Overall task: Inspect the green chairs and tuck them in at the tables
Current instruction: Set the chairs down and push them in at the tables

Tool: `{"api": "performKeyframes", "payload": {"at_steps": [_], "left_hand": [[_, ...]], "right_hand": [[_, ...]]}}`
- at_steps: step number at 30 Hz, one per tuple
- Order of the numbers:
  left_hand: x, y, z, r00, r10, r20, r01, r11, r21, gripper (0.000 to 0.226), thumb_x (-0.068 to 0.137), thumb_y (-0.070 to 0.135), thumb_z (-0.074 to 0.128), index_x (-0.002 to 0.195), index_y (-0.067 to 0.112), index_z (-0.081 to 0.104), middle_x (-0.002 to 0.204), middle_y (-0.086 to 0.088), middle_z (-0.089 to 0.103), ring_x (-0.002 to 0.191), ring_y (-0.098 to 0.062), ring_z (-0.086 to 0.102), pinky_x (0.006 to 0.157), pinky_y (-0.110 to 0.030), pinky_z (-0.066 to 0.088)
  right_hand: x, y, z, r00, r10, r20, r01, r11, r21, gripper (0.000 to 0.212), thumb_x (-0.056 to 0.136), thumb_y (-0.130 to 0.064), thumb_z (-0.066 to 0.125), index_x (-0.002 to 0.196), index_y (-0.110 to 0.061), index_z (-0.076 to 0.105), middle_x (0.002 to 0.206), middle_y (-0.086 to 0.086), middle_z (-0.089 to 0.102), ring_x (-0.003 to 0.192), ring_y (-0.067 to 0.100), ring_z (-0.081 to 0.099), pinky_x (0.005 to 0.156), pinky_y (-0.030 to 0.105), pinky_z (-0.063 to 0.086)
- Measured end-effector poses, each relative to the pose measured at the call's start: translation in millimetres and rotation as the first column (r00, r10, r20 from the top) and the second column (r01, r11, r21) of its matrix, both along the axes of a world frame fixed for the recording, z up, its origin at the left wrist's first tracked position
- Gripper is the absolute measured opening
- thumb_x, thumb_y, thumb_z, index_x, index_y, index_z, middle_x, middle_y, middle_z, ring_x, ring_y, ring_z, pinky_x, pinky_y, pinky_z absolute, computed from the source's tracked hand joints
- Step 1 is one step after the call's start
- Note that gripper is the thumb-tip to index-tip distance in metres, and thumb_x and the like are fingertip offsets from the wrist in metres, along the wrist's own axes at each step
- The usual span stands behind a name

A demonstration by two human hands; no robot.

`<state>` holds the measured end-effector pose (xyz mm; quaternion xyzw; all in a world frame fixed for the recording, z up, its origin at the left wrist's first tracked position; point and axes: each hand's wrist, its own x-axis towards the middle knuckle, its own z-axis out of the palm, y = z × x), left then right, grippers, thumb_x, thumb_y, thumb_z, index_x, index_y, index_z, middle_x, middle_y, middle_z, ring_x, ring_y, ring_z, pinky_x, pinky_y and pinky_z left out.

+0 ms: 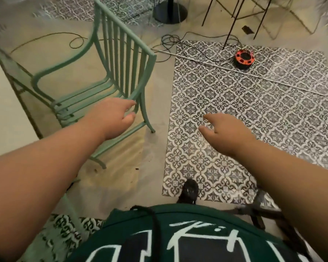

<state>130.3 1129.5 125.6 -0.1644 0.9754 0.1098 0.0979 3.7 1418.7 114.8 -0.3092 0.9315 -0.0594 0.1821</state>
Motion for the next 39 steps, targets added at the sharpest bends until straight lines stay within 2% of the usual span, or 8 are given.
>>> {"api": "performKeyframes", "payload": {"at_steps": [4, 10, 17, 23, 28, 32, 36, 39], "left_hand": [[-69, -2, -2, 0.997, 0.079, 0.005, -0.079, 0.996, 0.039, 0.050, 0.102, 0.039, 0.047, 0.150, 0.025, 0.048, 0.147, -0.008, 0.056, 0.135, -0.030, 0.050, 0.110, -0.047, 0.042], [-125, -35, -1, 0.975, 0.223, 0.023, -0.224, 0.971, 0.086, 0.051, 0.099, 0.045, 0.046, 0.147, 0.029, 0.050, 0.146, -0.007, 0.058, 0.133, -0.031, 0.053, 0.107, -0.053, 0.046], [-180, -108, -4, 0.947, 0.320, 0.006, -0.320, 0.946, 0.050, 0.052, 0.101, 0.042, 0.046, 0.151, 0.027, 0.046, 0.148, -0.009, 0.055, 0.135, -0.033, 0.050, 0.107, -0.053, 0.044], [-217, -120, -3, 0.917, 0.396, 0.048, -0.397, 0.918, 0.006, 0.055, 0.098, 0.048, 0.043, 0.149, 0.027, 0.046, 0.146, -0.007, 0.058, 0.131, -0.032, 0.054, 0.105, -0.053, 0.047], [-260, -118, -4, 0.807, 0.591, -0.013, -0.591, 0.806, -0.012, 0.053, 0.100, 0.047, 0.046, 0.149, 0.026, 0.048, 0.144, -0.009, 0.060, 0.130, -0.033, 0.055, 0.104, -0.052, 0.047], [-292, -87, -12, 0.722, 0.692, -0.017, -0.690, 0.722, 0.053, 0.055, 0.101, 0.047, 0.044, 0.151, 0.027, 0.045, 0.151, -0.009, 0.053, 0.136, -0.034, 0.049, 0.108, -0.051, 0.043], [-300, -56, -26, 0.634, 0.773, -0.001, -0.770, 0.632, 0.093, 0.053, 0.100, 0.045, 0.045, 0.149, 0.026, 0.048, 0.147, -0.009, 0.057, 0.133, -0.033, 0.052, 0.106, -0.050, 0.045], [-285, -51, -29, 0.515, 0.857, 0.006, -0.853, 0.511, 0.110, 0.056, 0.099, 0.047, 0.041, 0.150, 0.025, 0.047, 0.148, -0.010, 0.056, 0.134, -0.033, 0.051, 0.106, -0.050, 0.045]], "right_hand": [[-82, -13, 6, 0.998, 0.055, 0.010, -0.056, 0.998, 0.032, 0.061, 0.102, -0.056, 0.042, 0.149, -0.018, 0.050, 0.145, 0.006, 0.060, 0.132, 0.027, 0.057, 0.110, 0.050, 0.048], [-179, -60, 12, 0.989, 0.149, 0.018, -0.150, 0.987, 0.059, 0.057, 0.102, -0.054, 0.042, 0.143, -0.016, 0.055, 0.141, 0.009, 0.063, 0.127, 0.030, 0.059, 0.106, 0.049, 0.049], [-257, -135, 4, 0.975, 0.220, -0.004, -0.220, 0.975, 0.017, 0.057, 0.104, -0.050, 0.044, 0.151, -0.017, 0.048, 0.149, 0.007, 0.057, 0.136, 0.028, 0.052, 0.112, 0.046, 0.044], [-316, -182, 0, 0.926, 0.376, 0.031, -0.376, 0.927, -0.010, 0.059, 0.105, -0.051, 0.043, 0.155, -0.019, 0.045, 0.152, 0.004, 0.055, 0.140, 0.024, 0.049, 0.116, 0.045, 0.041], [-403, -222, 9, 0.840, 0.541, -0.021, -0.542, 0.840, -0.021, 0.061, 0.104, -0.052, 0.042, 0.155, -0.019, 0.044, 0.152, 0.004, 0.055, 0.137, 0.026, 0.052, 0.115, 0.047, 0.041], [-463, -240, 21, 0.788, 0.614, -0.052, -0.615, 0.789, -0.009, 0.060, 0.104, -0.051, 0.044, 0.155, -0.020, 0.044, 0.152, 0.004, 0.054, 0.140, 0.026, 0.049, 0.115, 0.047, 0.040], [-486, -268, 23, 0.689, 0.724, -0.041, -0.722, 0.690, 0.052, 0.063, 0.103, -0.055, 0.041, 0.156, -0.020, 0.042, 0.154, 0.005, 0.053, 0.140, 0.027, 0.050, 0.115, 0.049, 0.041], [-483, -298, 19, 0.580, 0.815, -0.025, -0.813, 0.580, 0.055, 0.064, 0.104, -0.055, 0.040, 0.156, -0.020, 0.041, 0.155, 0.006, 0.052, 0.142, 0.026, 0.047, 0.115, 0.047, 0.039]]}}
